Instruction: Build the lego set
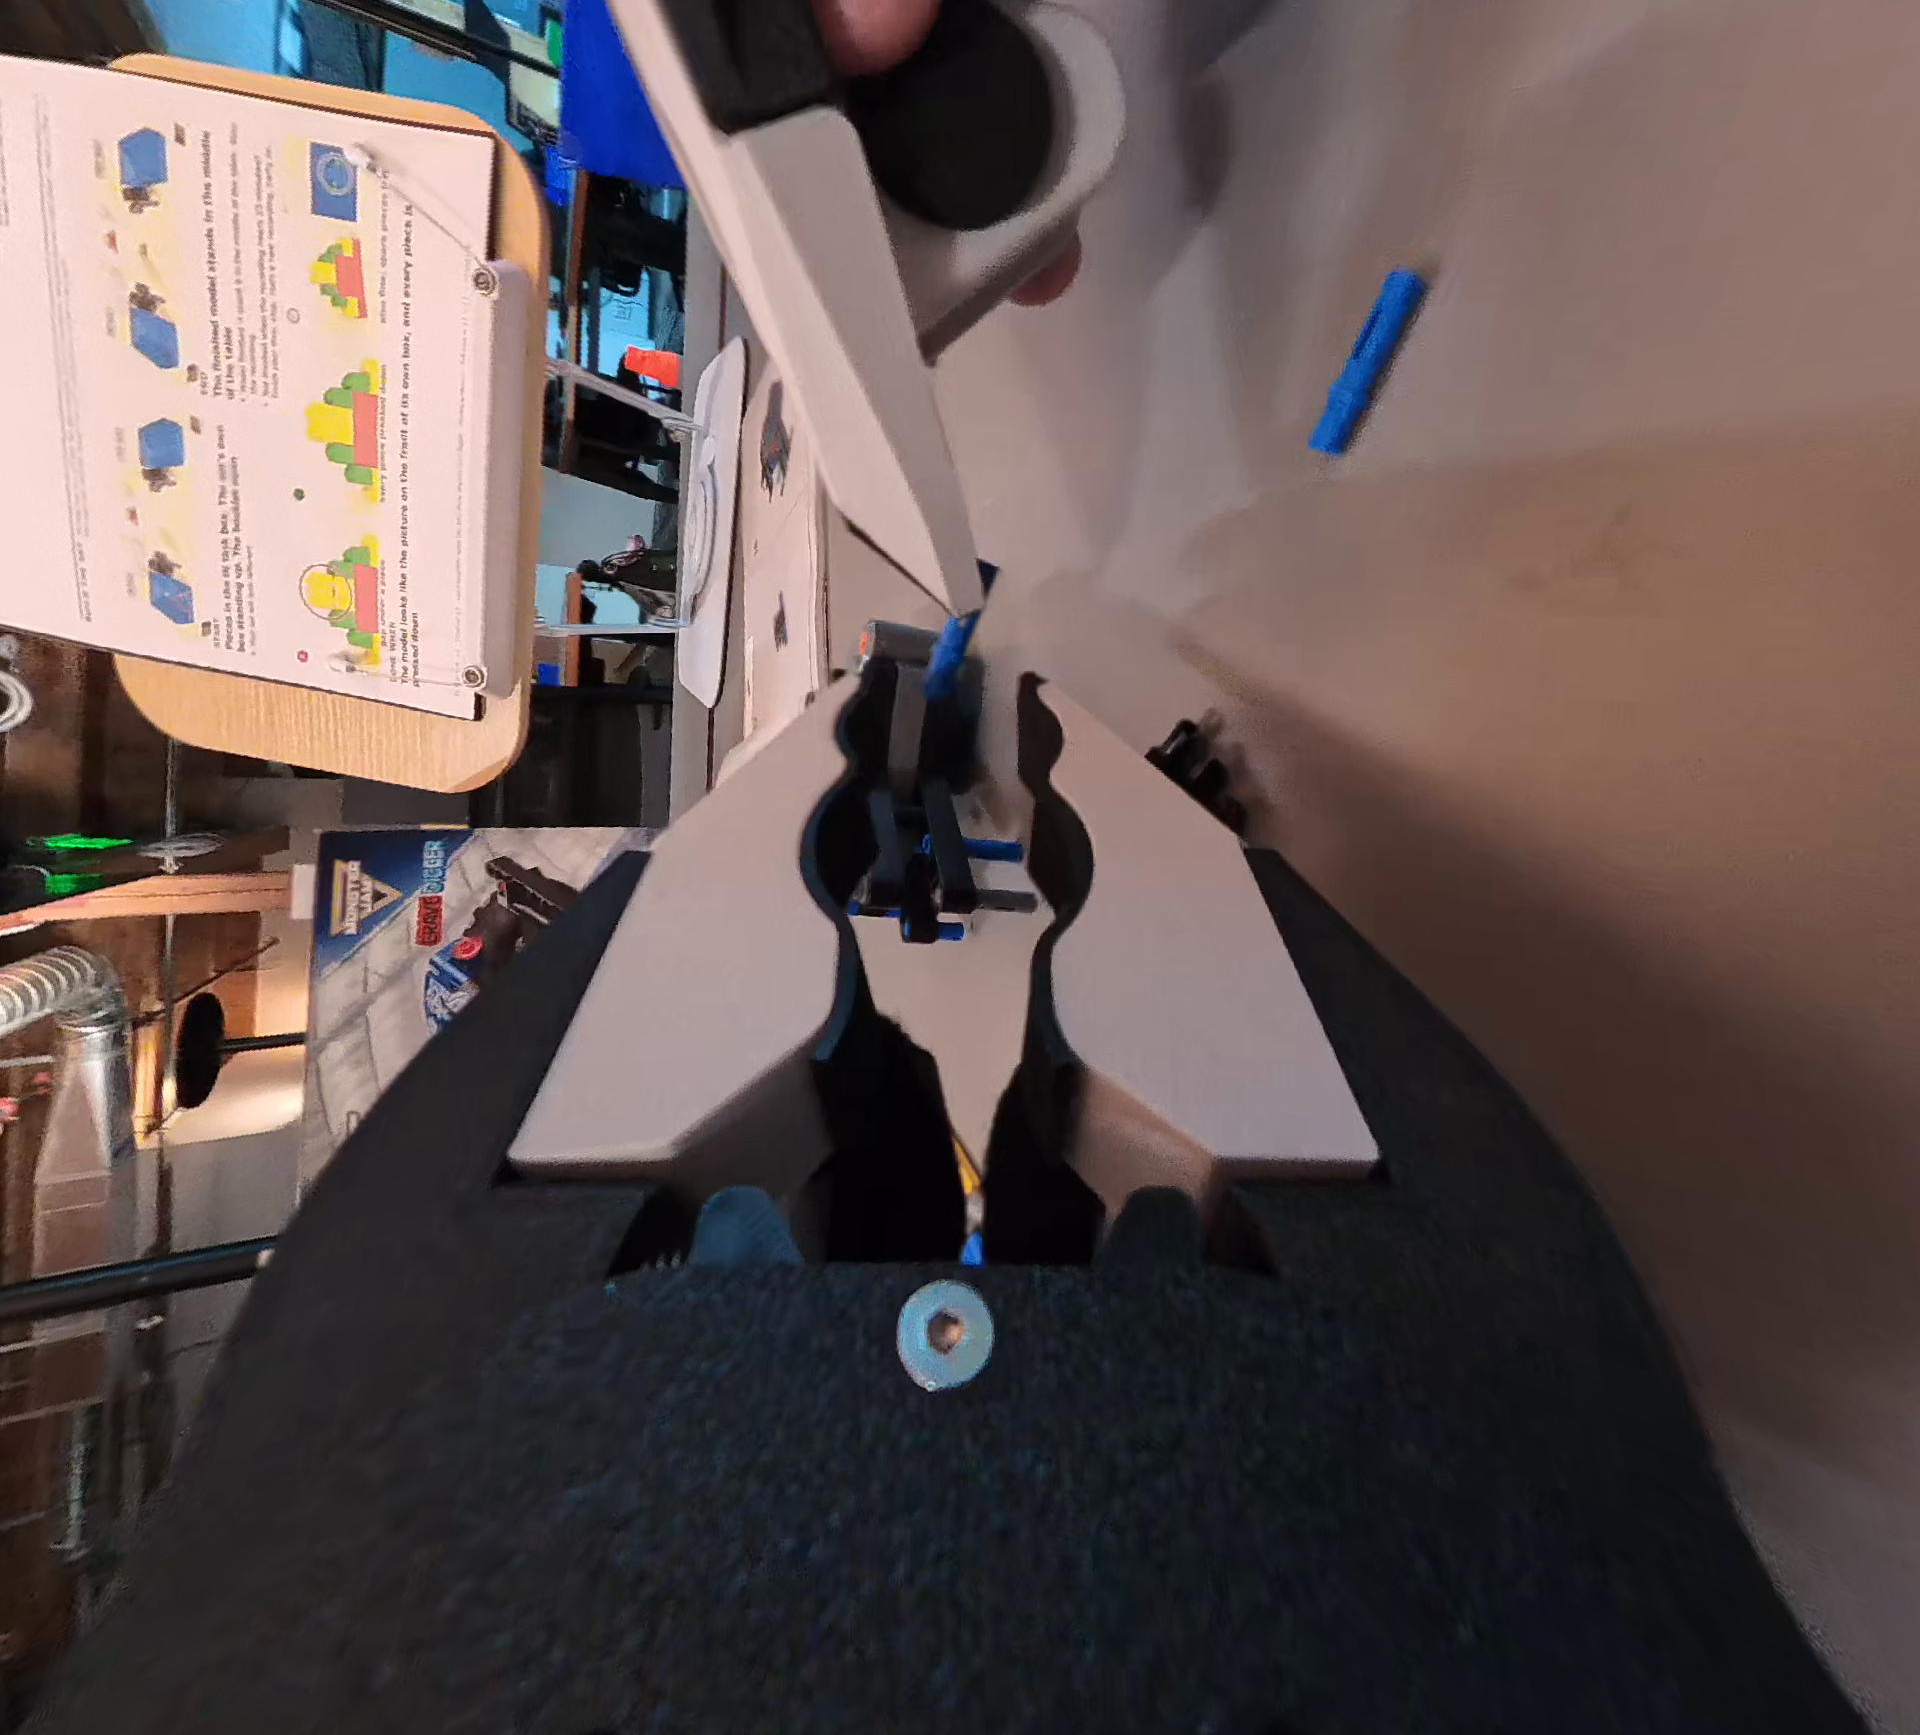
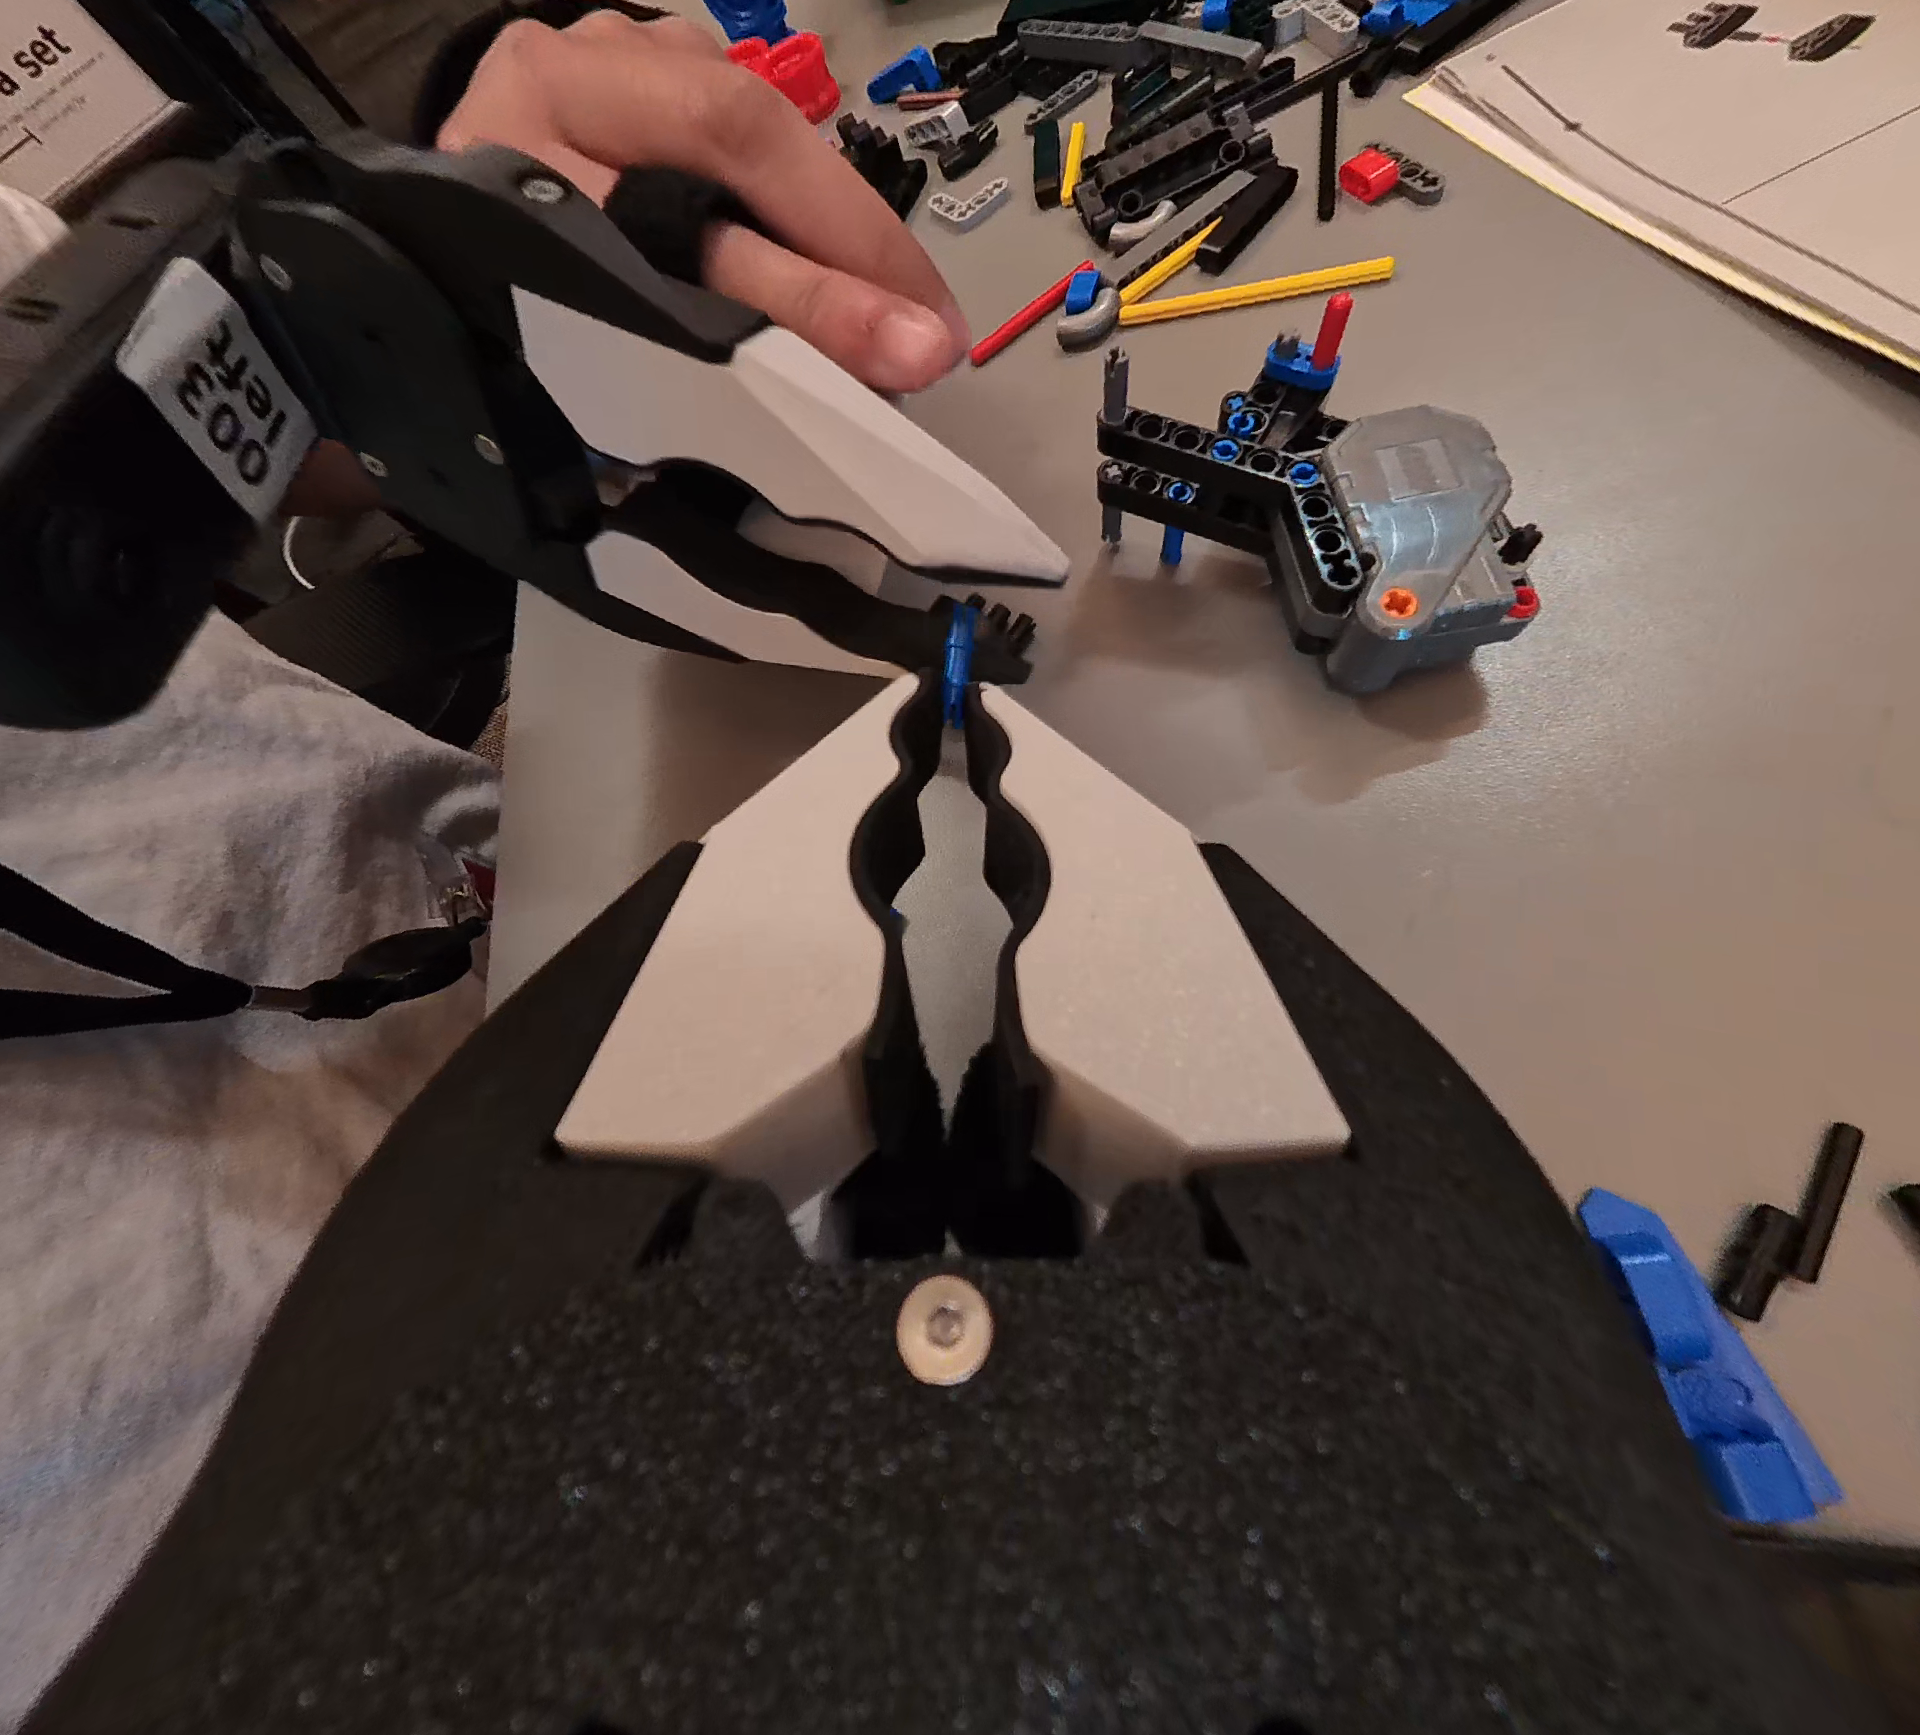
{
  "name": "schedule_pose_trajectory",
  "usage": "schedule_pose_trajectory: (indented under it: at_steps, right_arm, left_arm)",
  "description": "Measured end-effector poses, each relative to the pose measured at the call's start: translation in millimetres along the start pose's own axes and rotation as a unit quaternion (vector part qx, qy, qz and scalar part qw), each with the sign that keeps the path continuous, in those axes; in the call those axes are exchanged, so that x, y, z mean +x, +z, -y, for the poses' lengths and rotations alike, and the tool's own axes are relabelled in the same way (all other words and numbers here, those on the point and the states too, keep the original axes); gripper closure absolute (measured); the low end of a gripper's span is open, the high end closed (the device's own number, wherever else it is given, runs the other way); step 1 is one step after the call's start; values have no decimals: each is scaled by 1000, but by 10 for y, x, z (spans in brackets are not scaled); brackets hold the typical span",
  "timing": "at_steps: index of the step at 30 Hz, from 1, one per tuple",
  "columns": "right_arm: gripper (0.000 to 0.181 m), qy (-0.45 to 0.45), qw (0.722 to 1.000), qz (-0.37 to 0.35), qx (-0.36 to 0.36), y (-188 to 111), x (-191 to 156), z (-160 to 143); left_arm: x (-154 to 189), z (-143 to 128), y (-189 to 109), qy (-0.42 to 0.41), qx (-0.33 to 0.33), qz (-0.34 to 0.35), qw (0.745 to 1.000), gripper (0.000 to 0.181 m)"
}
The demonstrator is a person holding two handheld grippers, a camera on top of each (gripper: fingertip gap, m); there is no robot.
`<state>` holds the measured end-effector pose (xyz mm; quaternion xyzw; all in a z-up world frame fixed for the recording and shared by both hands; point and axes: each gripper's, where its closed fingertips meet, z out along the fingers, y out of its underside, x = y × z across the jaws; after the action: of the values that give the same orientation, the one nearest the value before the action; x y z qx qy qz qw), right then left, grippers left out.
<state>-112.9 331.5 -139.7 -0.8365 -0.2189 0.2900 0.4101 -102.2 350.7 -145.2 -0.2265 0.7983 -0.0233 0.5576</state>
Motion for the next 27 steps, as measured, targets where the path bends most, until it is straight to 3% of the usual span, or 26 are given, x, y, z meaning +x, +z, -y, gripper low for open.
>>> schedule_pose_trajectory:
  at_steps: [1,5,13,18,27]
  right_arm:
    - [178,0,1000,0,1,-2,-2,7]
    - [178,-10,1000,-10,4,-30,17,23]
    - [168,-75,992,-39,90,-172,-45,250]
    - [163,-83,991,-36,102,-194,-69,264]
    - [173,-95,989,-50,103,-178,-49,276]
  left_arm:
    - [11,-9,10,8,-1,0,1000,169]
    - [-36,21,19,-3,7,12,1000,180]
    - [-141,119,8,-160,26,0,987,181]
    - [-169,152,-21,-166,42,7,985,181]
    - [-236,199,-31,-170,47,21,984,181]
